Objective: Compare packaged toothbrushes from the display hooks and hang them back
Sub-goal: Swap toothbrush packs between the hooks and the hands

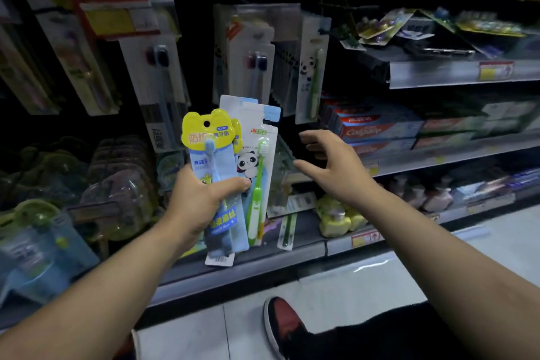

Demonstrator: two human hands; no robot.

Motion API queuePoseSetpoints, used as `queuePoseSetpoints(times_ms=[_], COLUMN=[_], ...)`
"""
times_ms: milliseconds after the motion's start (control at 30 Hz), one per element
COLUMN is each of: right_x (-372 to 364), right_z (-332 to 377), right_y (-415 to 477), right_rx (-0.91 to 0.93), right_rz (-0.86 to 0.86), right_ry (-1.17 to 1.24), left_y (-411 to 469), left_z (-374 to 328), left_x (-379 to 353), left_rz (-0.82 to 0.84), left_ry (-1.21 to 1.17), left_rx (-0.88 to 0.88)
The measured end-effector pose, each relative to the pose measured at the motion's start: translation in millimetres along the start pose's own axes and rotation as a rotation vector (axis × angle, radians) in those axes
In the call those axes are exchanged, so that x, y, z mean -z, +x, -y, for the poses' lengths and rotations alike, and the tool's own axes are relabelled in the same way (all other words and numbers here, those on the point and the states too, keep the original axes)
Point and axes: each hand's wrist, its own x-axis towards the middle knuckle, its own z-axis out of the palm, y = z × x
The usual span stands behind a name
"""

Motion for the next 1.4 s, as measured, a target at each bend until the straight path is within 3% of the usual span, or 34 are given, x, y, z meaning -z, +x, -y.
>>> queuePoseSetpoints(times_ms=[333,567,833,900,1200,1400], right_x=[-56.7,-117.9,-184.8,-202.0,-252.7,-252.5], right_z=[-42.8,-90.3,-135.1,-152.3,-189.6,-191.6], right_y=[-36.1,-46.3,-8.0,0.4,37.7,23.9], right_rx=[-0.064,-0.137,-0.191,-0.215,-0.071,0.075], right_rz=[0.351,0.598,0.721,0.728,0.450,0.423], right_ry=[-0.031,-0.279,-0.436,-0.490,-0.602,-0.644], left_y=[-45.3,-62.4,-51.8,-47.7,-32.4,-31.2], left_z=[50.5,100.5,143.4,148.7,157.5,153.9], left_x=[56.4,73.5,90.7,95.4,94.2,93.0], left_rz=[-0.001,0.059,0.118,0.108,0.024,0.043], left_ry=[0.203,0.493,0.645,0.662,0.599,0.584], left_rx=[0.117,0.268,0.418,0.450,0.498,0.517])
